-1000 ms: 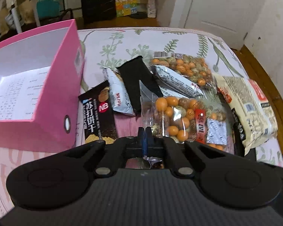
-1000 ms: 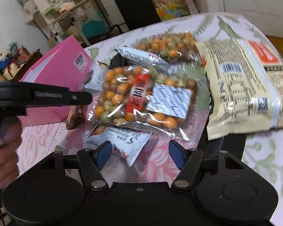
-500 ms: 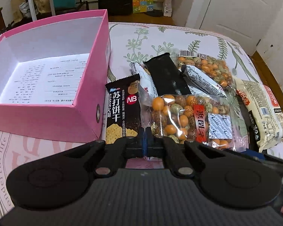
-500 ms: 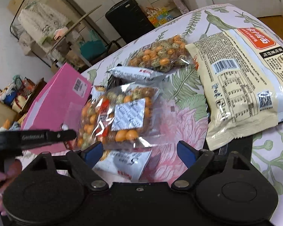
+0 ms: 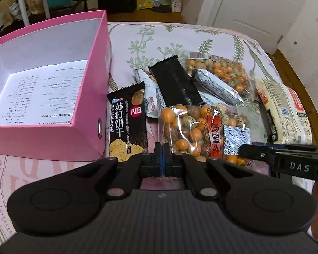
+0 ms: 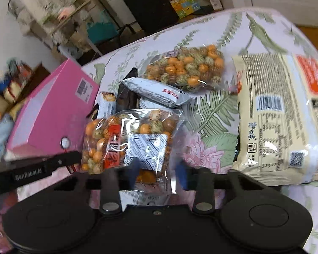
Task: Organize snacks
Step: 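Lift the peanut bag with the right tool toward the pink box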
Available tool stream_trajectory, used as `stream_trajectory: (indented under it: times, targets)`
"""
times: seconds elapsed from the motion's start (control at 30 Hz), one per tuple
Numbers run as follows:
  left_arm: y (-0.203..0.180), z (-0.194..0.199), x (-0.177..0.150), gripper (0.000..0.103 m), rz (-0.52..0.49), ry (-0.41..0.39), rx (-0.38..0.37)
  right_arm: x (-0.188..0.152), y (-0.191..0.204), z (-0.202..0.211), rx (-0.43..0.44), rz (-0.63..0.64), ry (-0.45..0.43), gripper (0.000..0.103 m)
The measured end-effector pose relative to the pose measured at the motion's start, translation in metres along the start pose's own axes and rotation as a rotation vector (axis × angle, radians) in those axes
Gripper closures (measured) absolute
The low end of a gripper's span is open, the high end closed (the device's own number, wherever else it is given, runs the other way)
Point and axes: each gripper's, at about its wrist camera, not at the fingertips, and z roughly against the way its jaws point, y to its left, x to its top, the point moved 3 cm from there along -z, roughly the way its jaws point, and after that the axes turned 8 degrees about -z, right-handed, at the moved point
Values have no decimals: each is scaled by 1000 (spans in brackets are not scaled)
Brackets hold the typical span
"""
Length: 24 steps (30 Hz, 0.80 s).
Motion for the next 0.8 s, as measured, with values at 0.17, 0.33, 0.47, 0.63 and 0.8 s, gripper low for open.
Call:
stream_trajectory:
  times: [0.17, 0.33, 0.47, 0.63, 0.8]
  targets:
    - [4, 12, -6, 103, -5, 48, -17, -7, 19, 15, -38, 68, 8, 83]
    - [12, 24, -20, 103, -4, 129, -48, -14, 38, 40, -34, 137, -11, 86]
    - [16, 35, -33, 103, 12, 162, -83, -22, 49, 54, -43, 183, 0, 87]
    - [20, 49, -43, 103, 20, 181, -82, -35, 62, 66, -43, 223, 18, 87]
    - [34, 63, -52, 103, 42, 215, -91, -41, 78, 73, 8, 240, 39, 87]
